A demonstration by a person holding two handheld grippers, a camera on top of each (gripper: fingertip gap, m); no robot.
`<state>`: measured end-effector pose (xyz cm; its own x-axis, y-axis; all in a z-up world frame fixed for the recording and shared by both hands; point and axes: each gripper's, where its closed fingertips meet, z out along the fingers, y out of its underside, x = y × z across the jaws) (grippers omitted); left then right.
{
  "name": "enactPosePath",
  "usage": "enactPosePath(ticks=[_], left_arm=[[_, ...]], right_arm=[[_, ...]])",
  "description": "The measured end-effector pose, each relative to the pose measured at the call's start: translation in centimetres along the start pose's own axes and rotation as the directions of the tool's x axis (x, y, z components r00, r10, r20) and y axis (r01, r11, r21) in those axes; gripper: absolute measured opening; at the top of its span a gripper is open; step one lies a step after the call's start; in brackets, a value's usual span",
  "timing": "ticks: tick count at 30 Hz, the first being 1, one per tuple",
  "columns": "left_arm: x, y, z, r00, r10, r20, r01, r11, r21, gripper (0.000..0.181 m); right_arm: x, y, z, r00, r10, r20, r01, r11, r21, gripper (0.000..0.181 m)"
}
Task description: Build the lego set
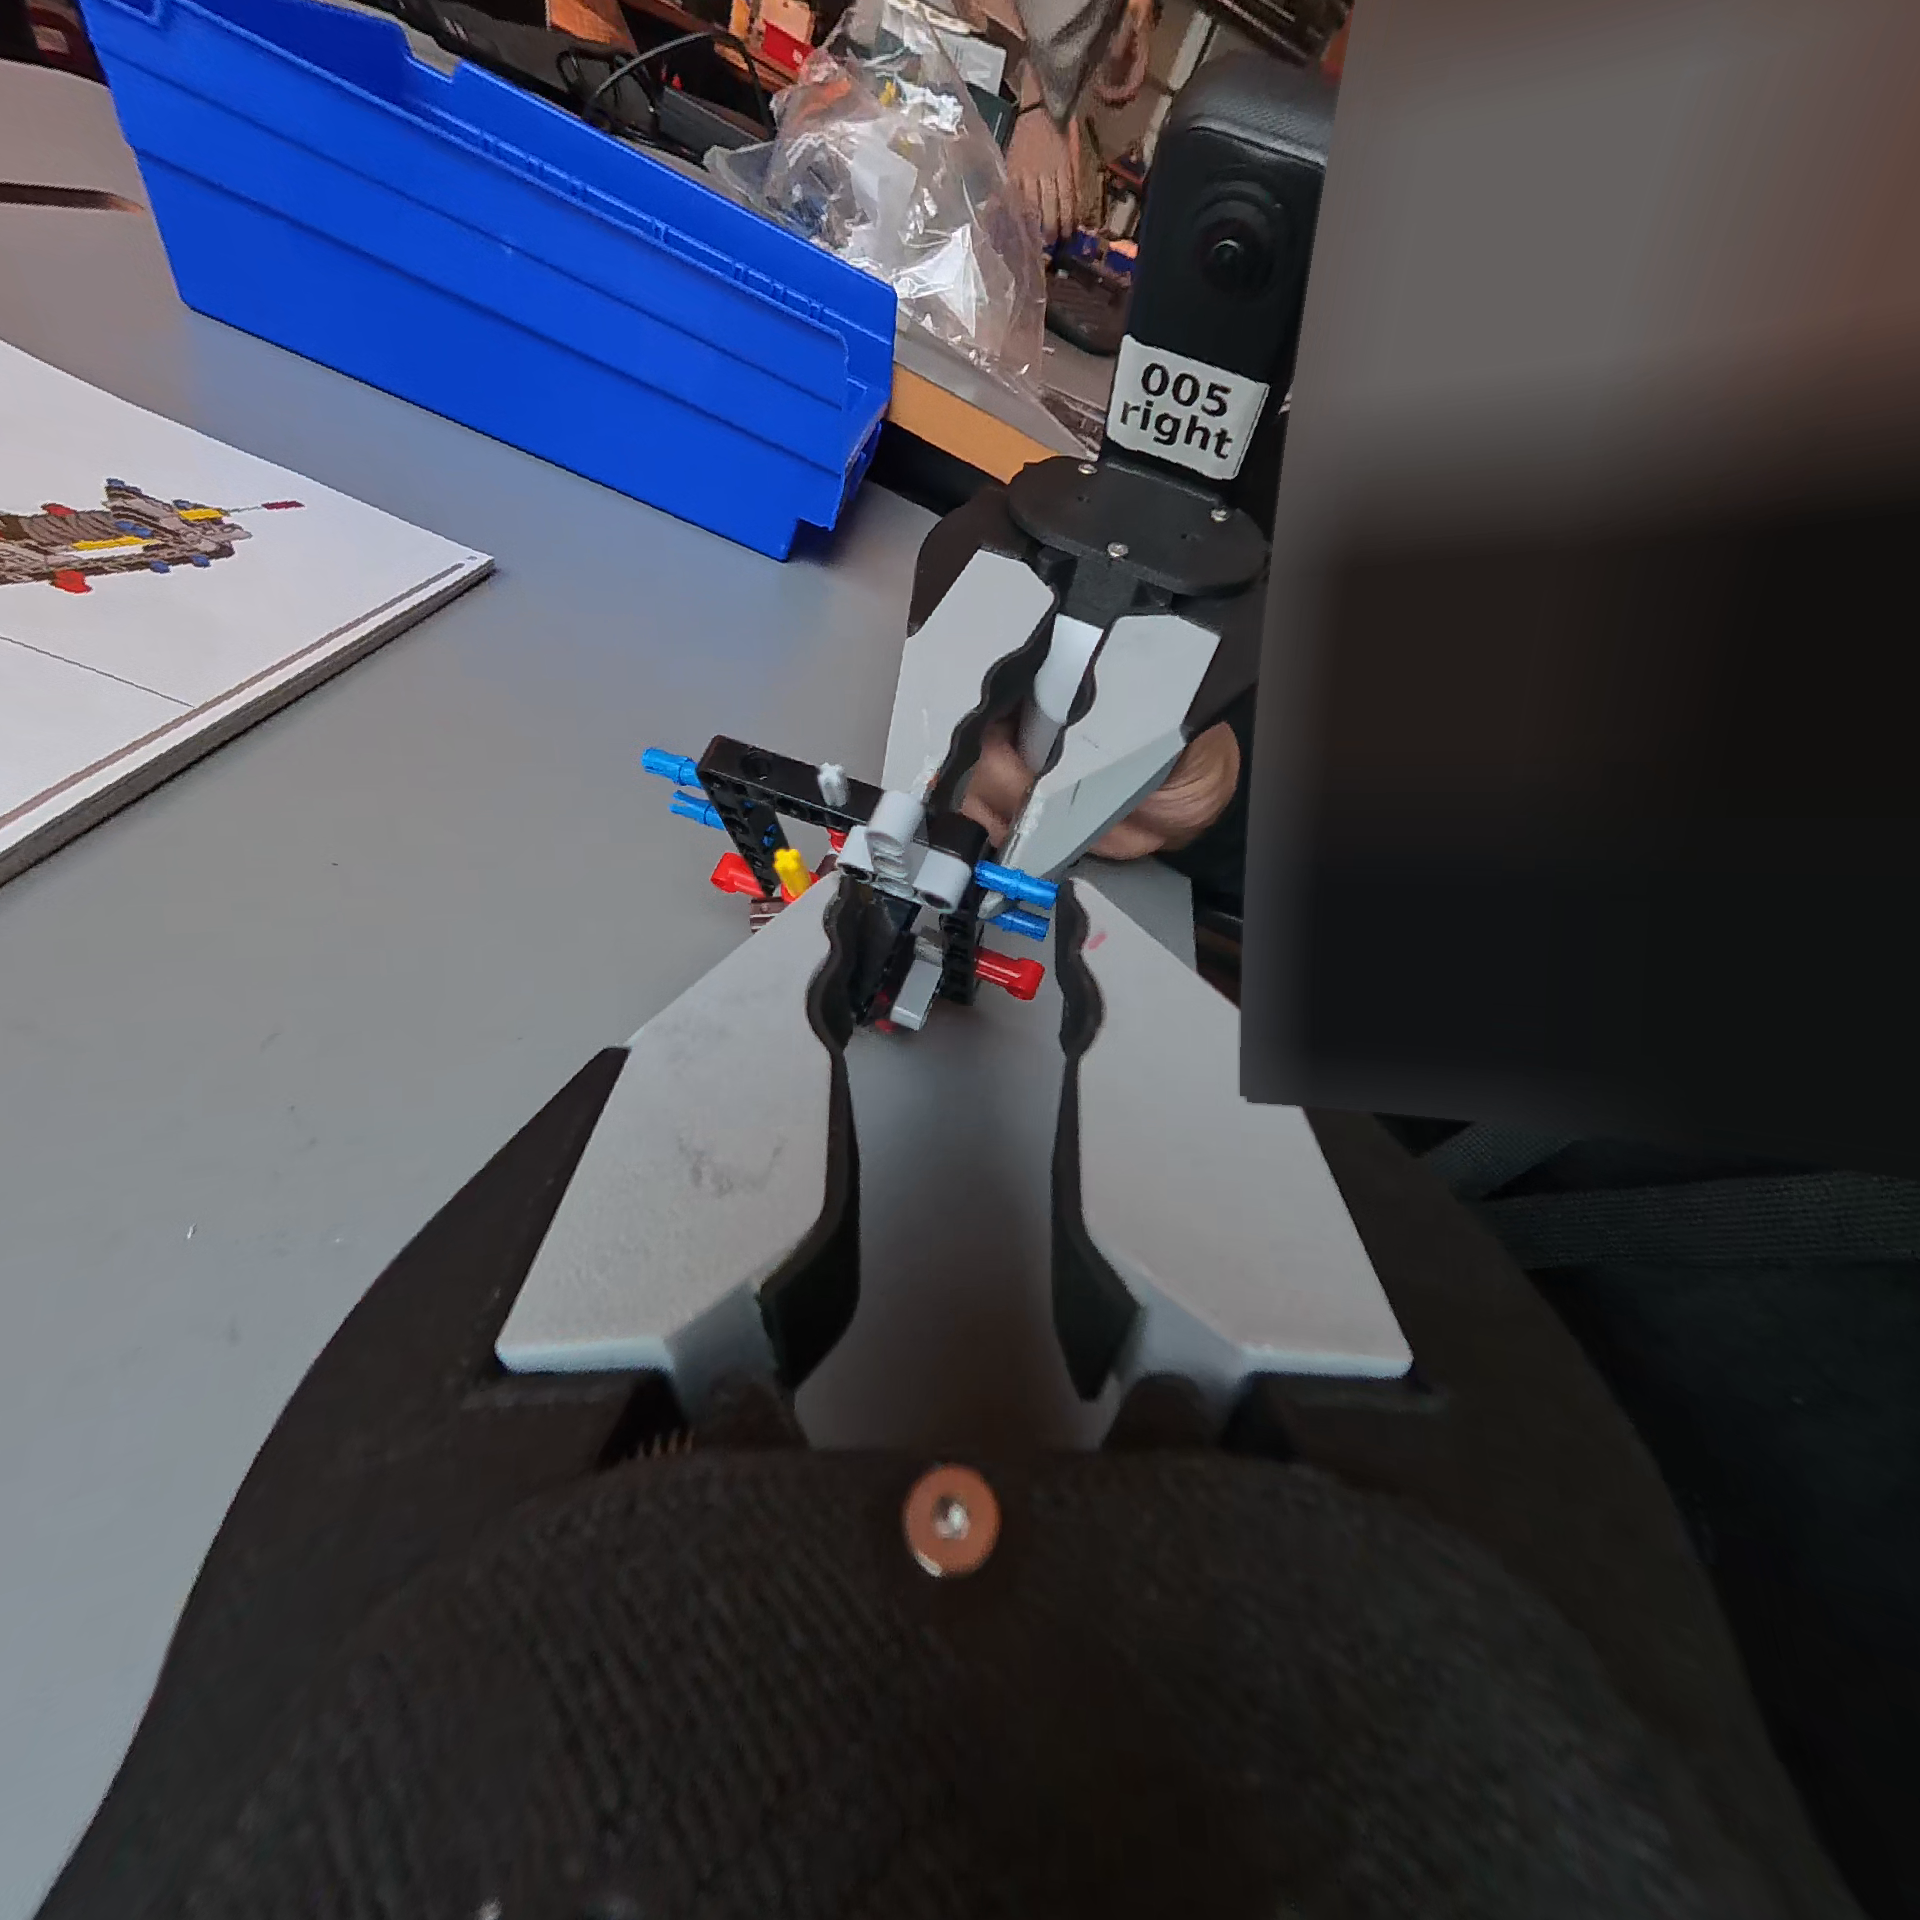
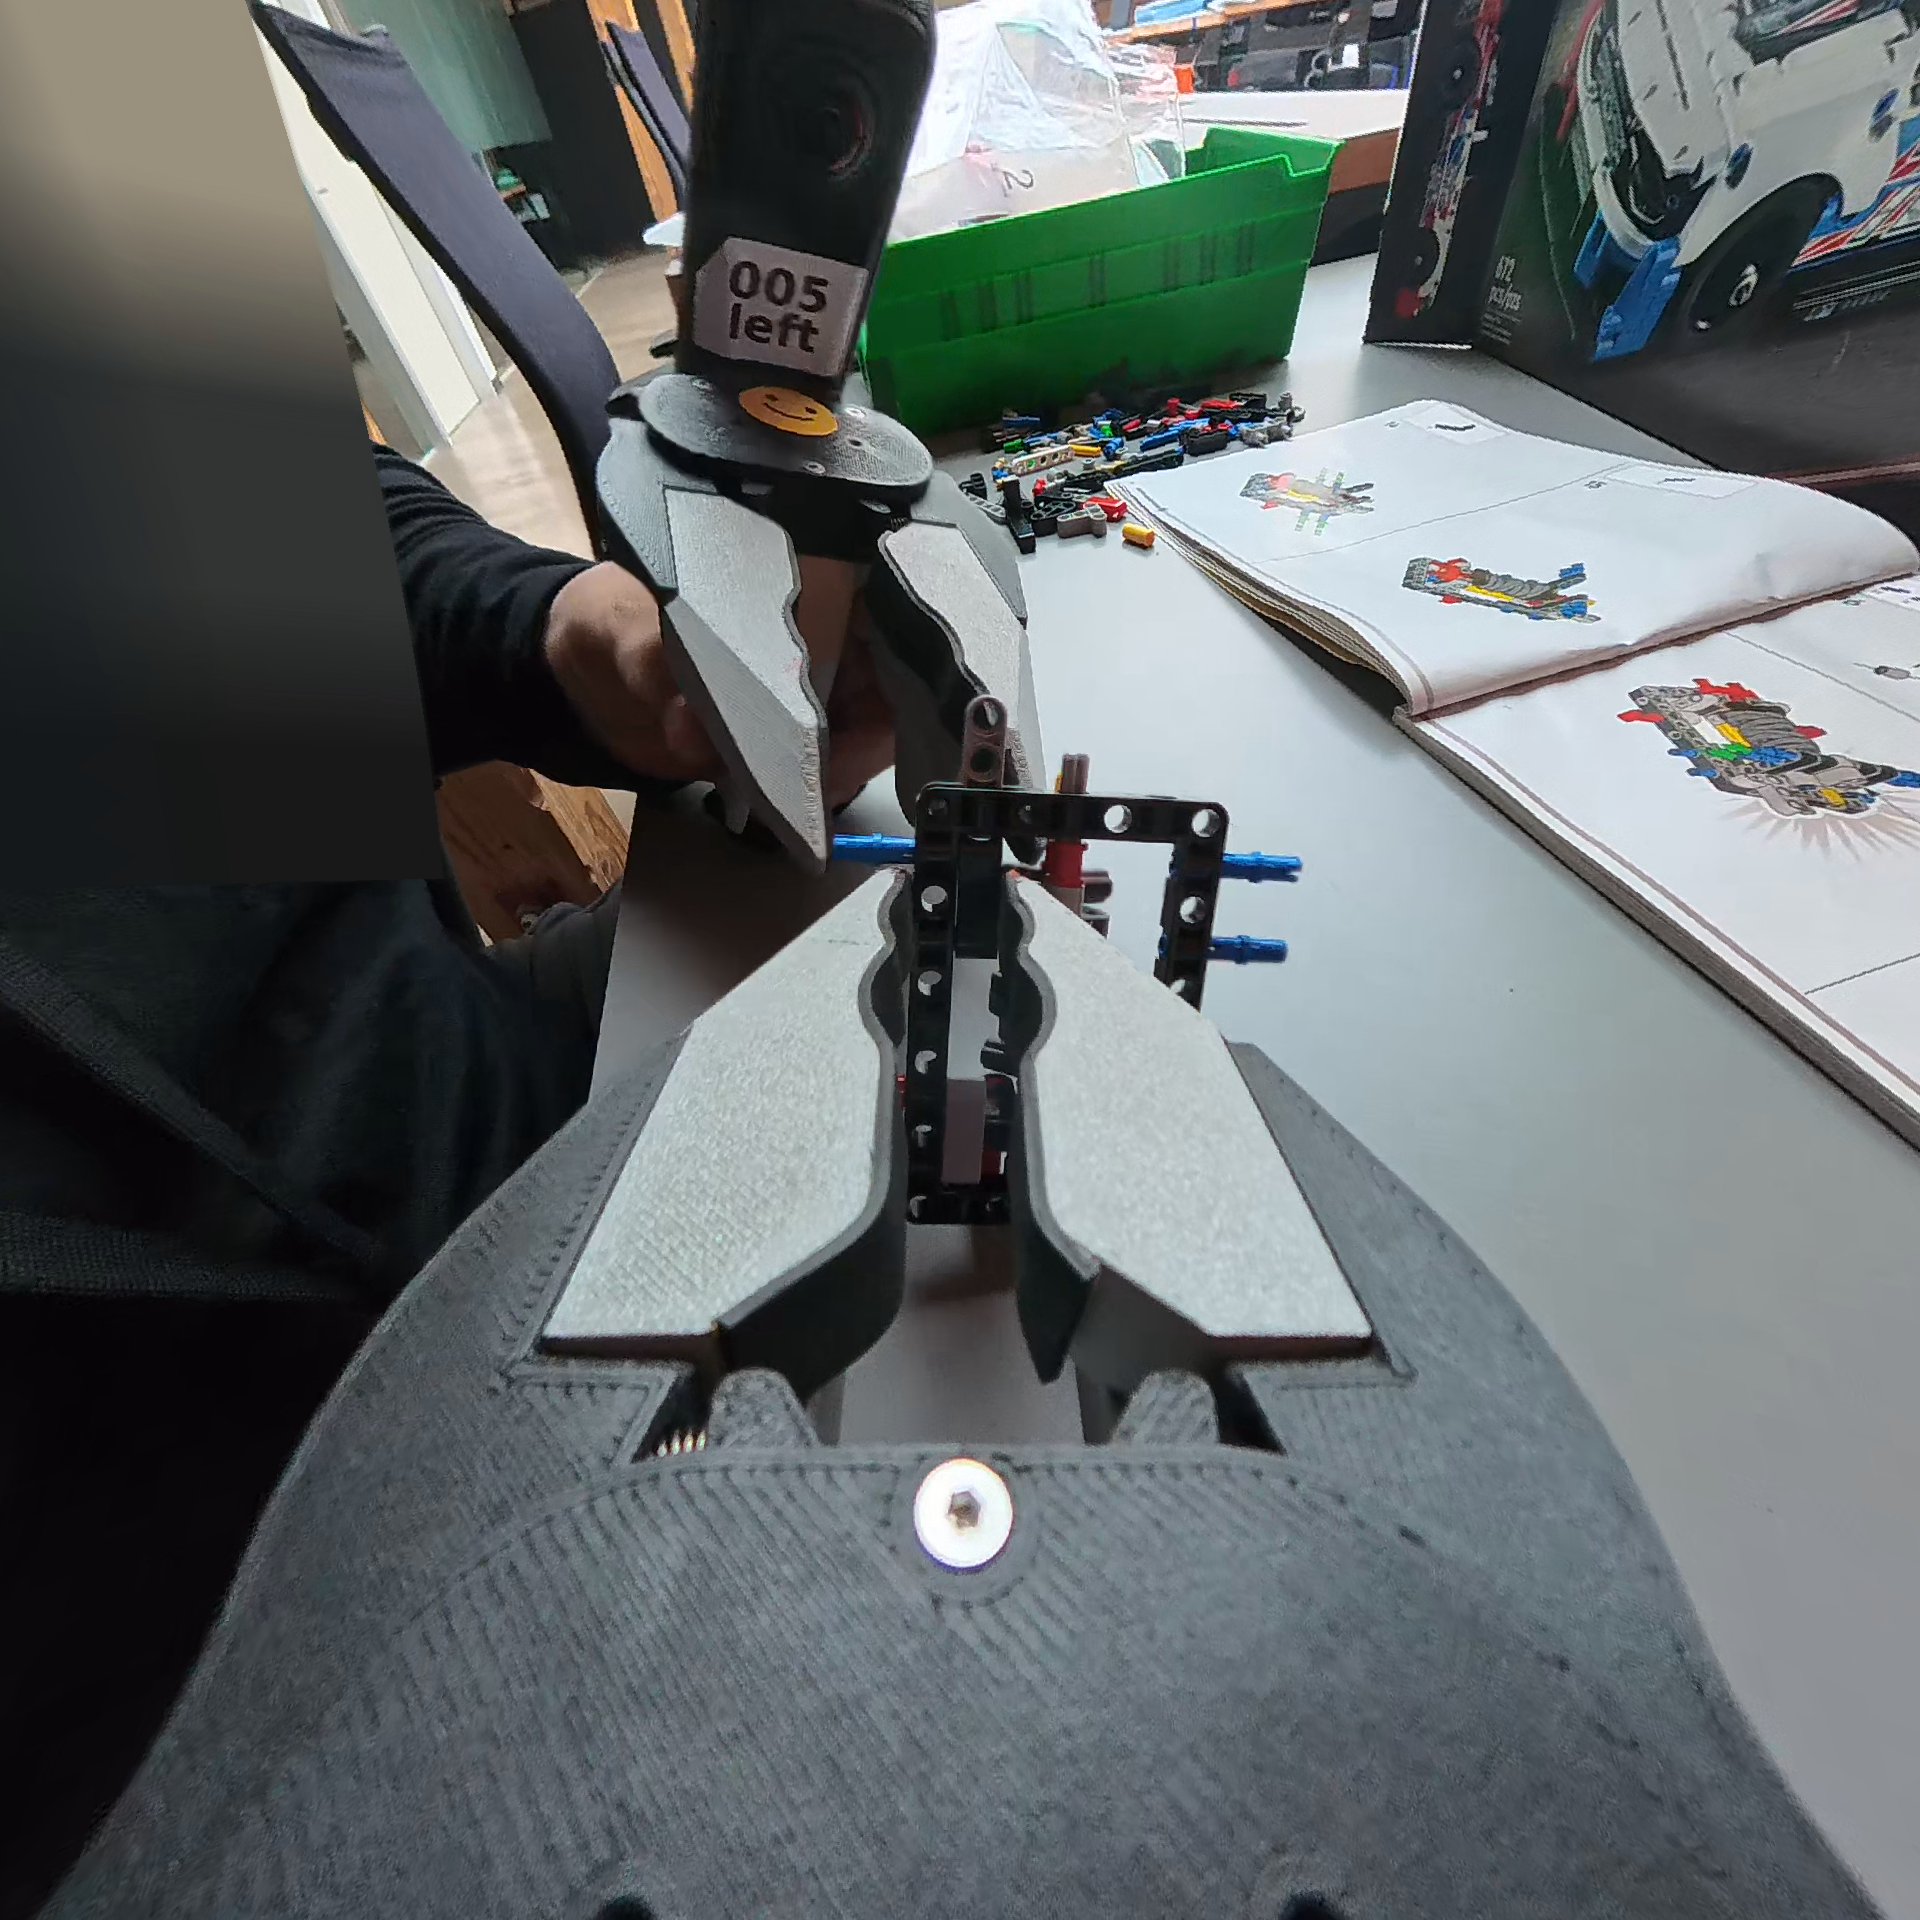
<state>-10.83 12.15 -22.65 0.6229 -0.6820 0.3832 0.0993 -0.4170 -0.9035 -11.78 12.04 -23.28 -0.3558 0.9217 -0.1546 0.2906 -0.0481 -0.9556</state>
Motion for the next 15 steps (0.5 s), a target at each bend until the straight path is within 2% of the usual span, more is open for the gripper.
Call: enactPosePath(ticks=[3, 10, 15], left_arm=[[-0.27, 0.28, -0.03, 0.999, 0.035, 0.031, -0.034, 0.999, -0.025, 0.036], [0.19, 0.68, -0.19, 0.999, 0.054, -0.007, -0.054, 0.997, -0.052, 0.033], [0.47, 0.89, -0.25, 0.995, 0.101, -0.016, -0.101, 0.993, -0.068, 0.032]], right_arm=[[0.11, 0.09, 0.27, 1.000, 0.001, -0.011, -0.001, 1.000, -0.010, 0.012], [-0.40, 0.25, 0.45, 0.999, 0.030, 0.044, -0.029, 0.999, -0.025, 0.013], [-0.68, 0.34, 0.47, 1.000, -0.015, 0.027, 0.016, 0.999, -0.029, 0.012]])
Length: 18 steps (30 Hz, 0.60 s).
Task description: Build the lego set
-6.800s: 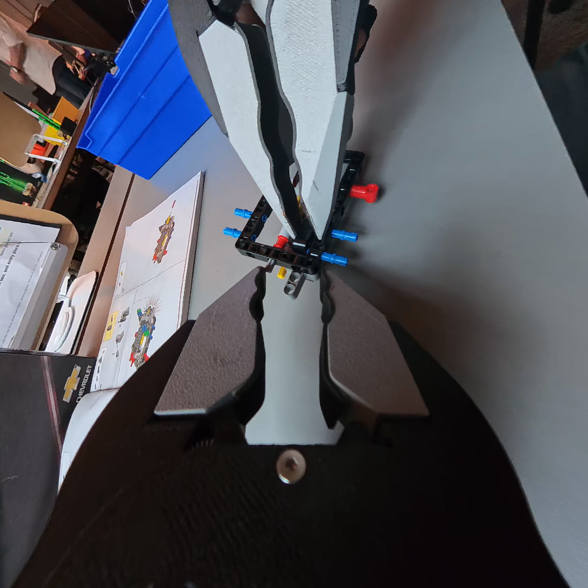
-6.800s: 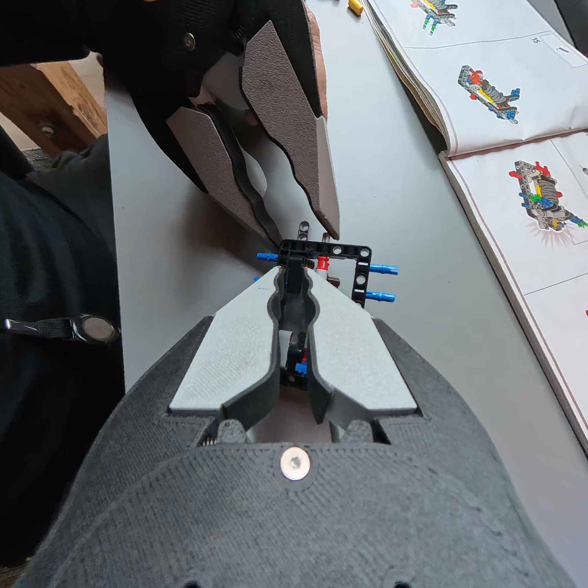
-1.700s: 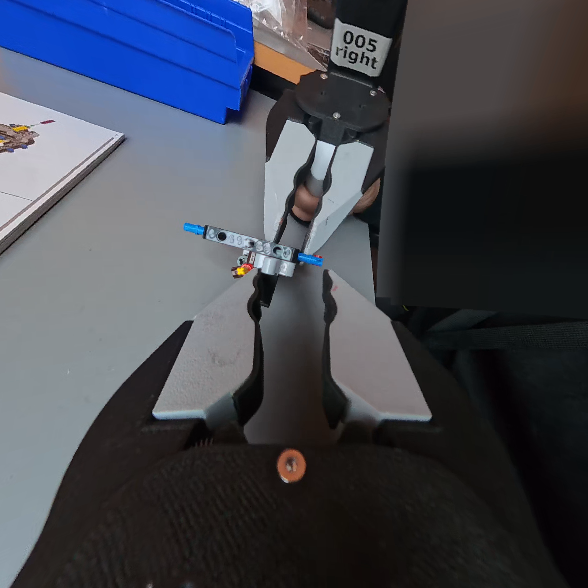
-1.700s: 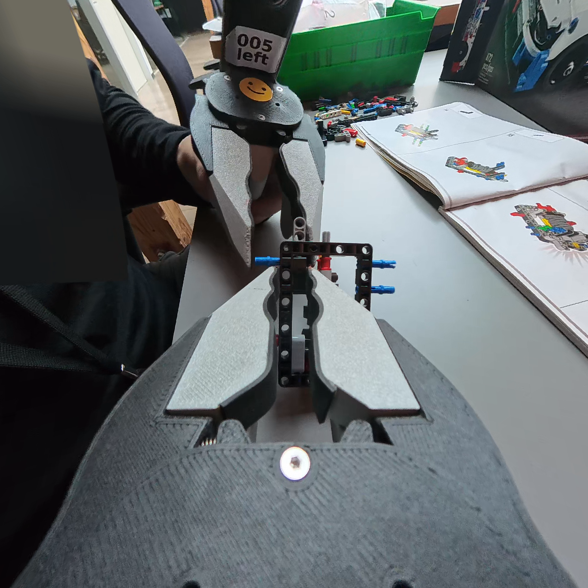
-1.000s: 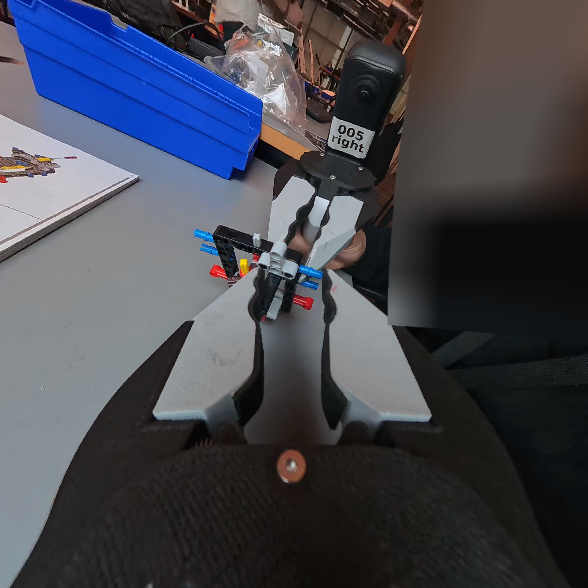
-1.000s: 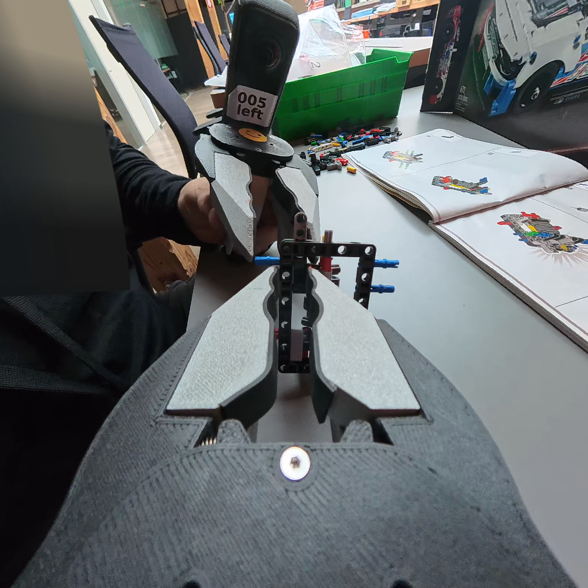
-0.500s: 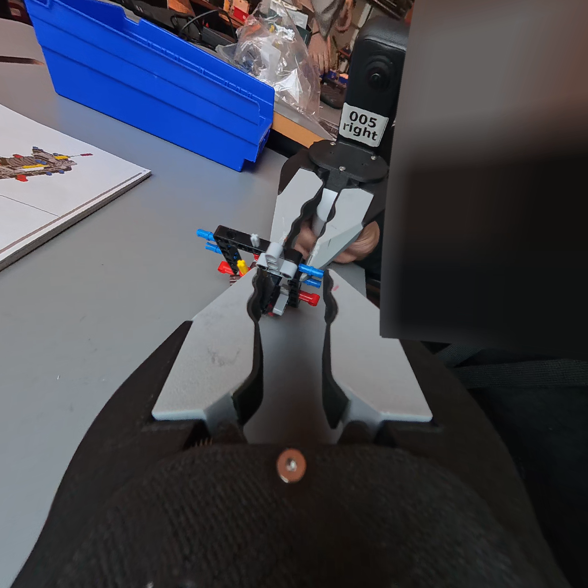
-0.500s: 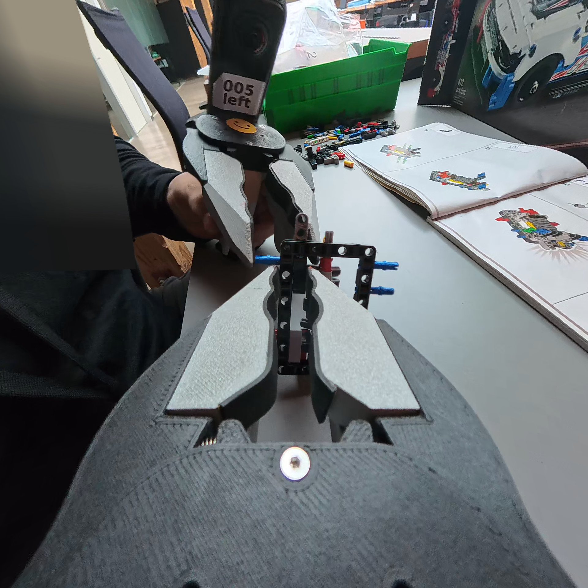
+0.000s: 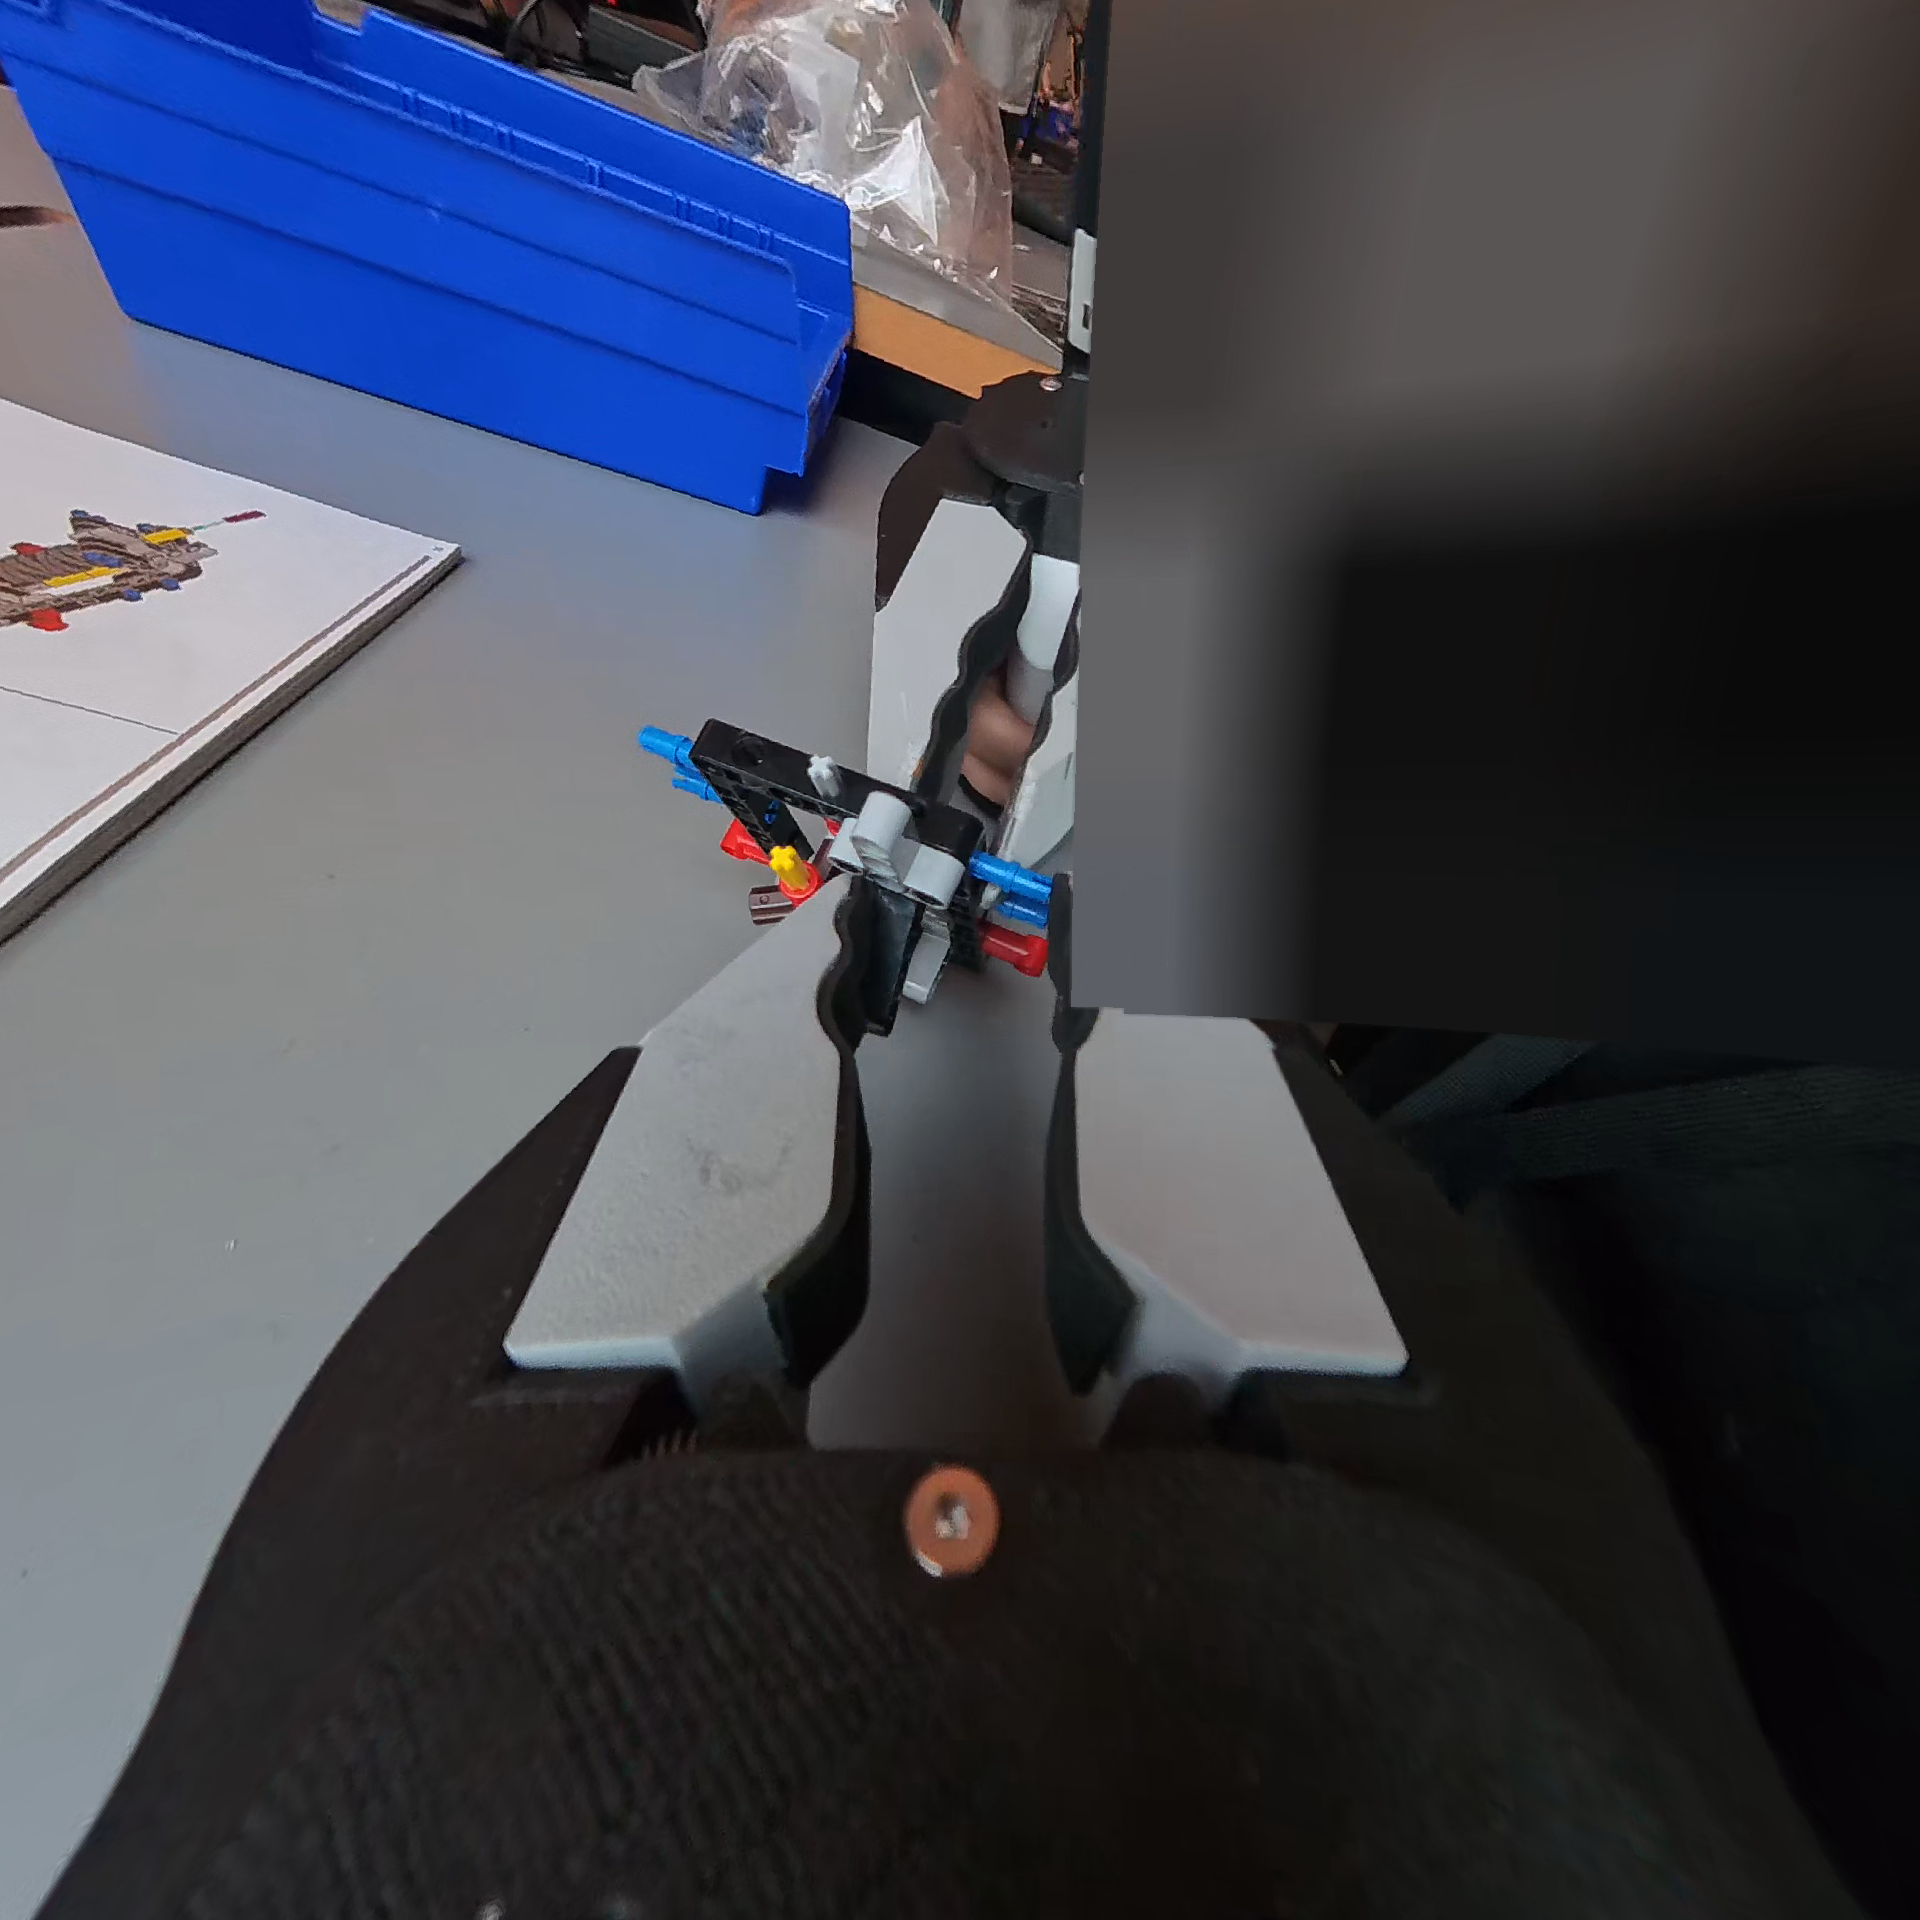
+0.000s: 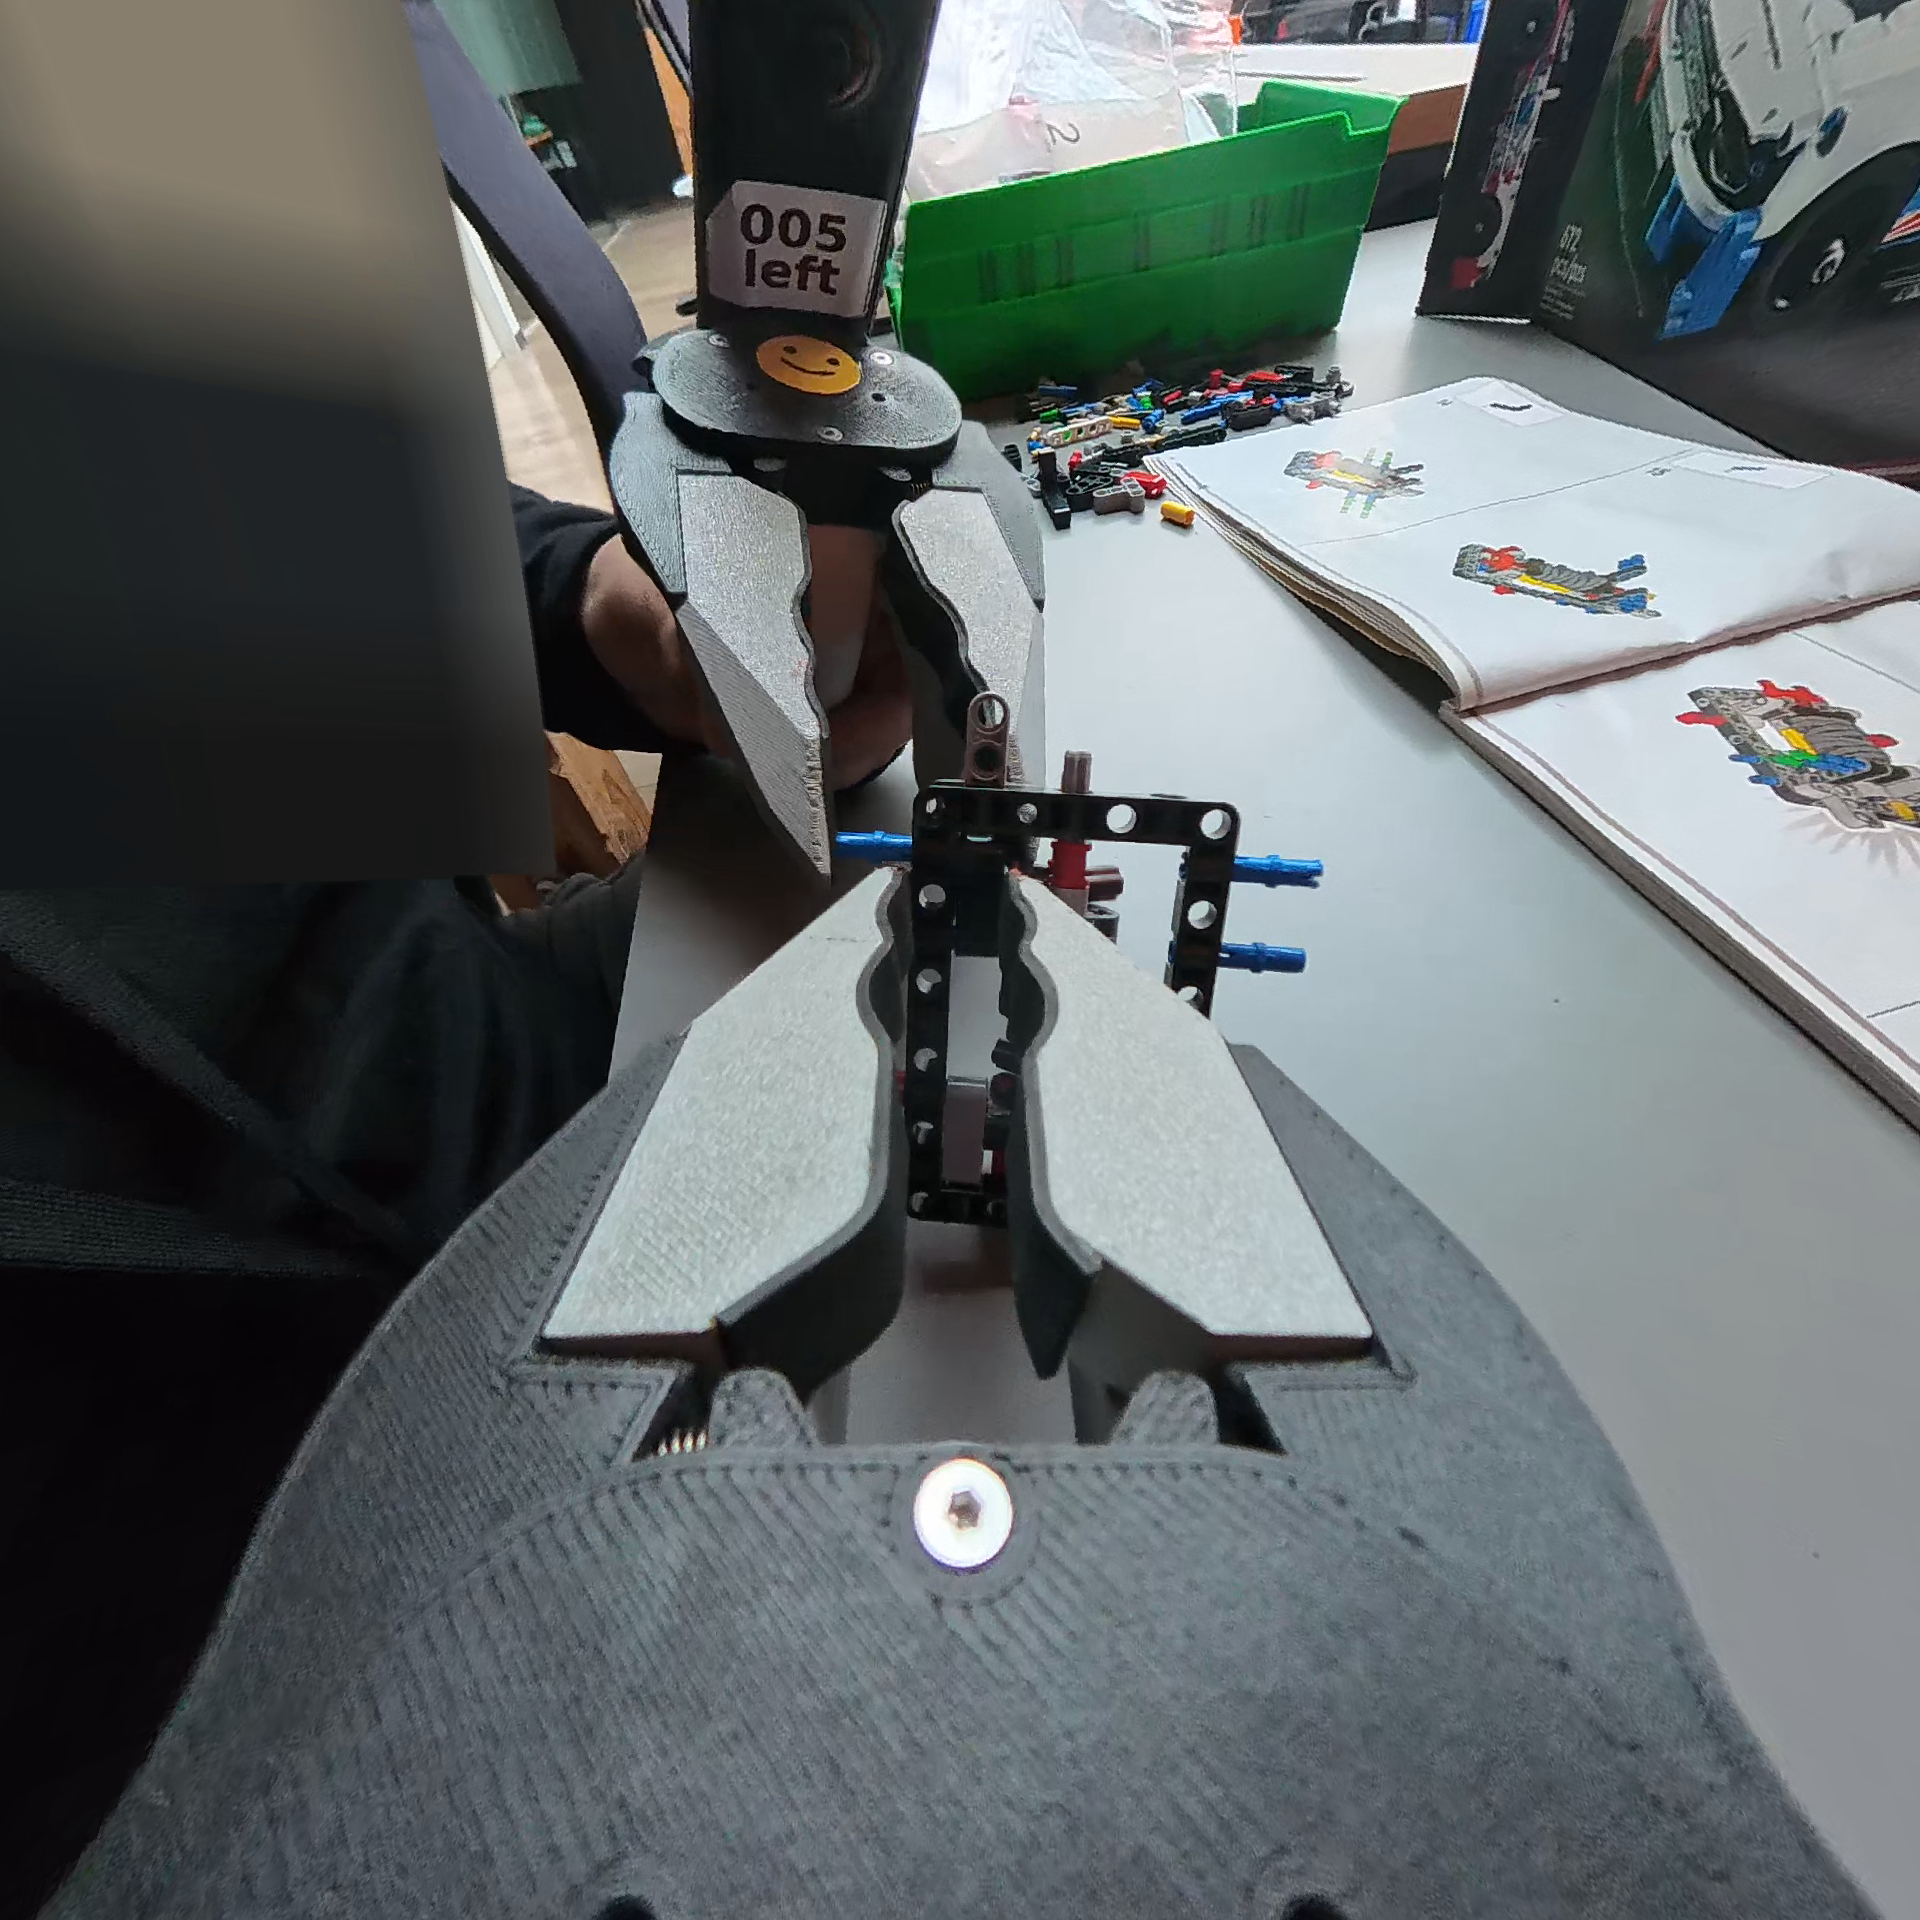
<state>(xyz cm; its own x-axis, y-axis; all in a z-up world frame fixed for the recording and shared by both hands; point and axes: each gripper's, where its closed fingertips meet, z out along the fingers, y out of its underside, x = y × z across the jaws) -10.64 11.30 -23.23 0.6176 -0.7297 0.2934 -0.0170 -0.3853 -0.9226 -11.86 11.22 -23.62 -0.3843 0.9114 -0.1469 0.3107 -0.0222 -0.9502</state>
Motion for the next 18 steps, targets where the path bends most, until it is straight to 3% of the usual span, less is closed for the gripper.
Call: enactPosePath(ticks=[11, 18], left_arm=[[0.18, 0.28, -0.14, 0.999, 0.023, -0.024, -0.023, 0.999, -0.023, 0.028], [0.03, 0.33, -0.18, 0.999, -0.026, -0.030, 0.026, 0.999, -0.022, 0.028]], right_arm=[[-0.16, 0.18, 0.19, 0.997, -0.066, -0.047, 0.065, 0.998, -0.018, 0.013], [0.10, 0.29, 0.34, 0.959, -0.216, -0.184, 0.203, 0.975, -0.087, 0.013]])
